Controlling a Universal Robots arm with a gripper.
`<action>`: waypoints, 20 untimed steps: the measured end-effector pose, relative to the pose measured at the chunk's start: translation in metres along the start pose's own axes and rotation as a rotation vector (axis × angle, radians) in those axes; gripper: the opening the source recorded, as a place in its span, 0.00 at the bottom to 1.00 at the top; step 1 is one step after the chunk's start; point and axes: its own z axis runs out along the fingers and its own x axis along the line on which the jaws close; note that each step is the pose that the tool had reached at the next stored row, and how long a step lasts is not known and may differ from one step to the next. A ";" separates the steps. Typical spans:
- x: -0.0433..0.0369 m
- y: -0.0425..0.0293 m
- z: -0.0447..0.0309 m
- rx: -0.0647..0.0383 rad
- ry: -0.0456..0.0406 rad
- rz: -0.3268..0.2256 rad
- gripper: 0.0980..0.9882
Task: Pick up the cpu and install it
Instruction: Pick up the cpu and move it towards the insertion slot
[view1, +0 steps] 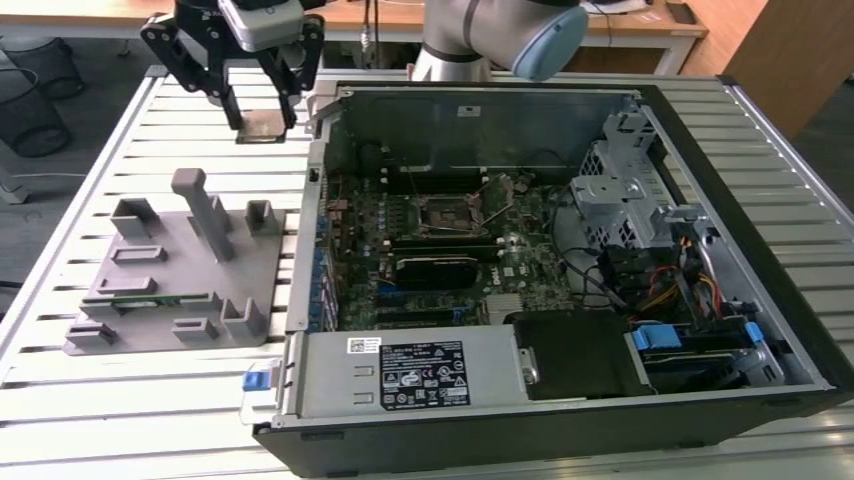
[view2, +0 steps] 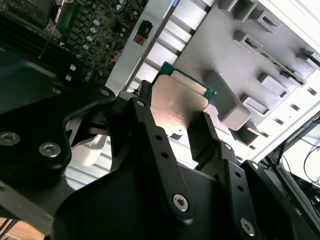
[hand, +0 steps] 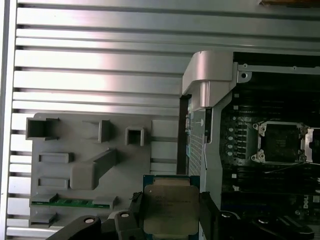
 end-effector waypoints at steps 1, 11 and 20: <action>-0.0014 0.0001 0.0000 0.000 0.0000 0.000 0.49; -0.0140 0.0013 -0.0001 0.000 0.0000 0.000 0.49; -0.0254 0.0023 -0.0001 0.000 0.0000 0.000 0.49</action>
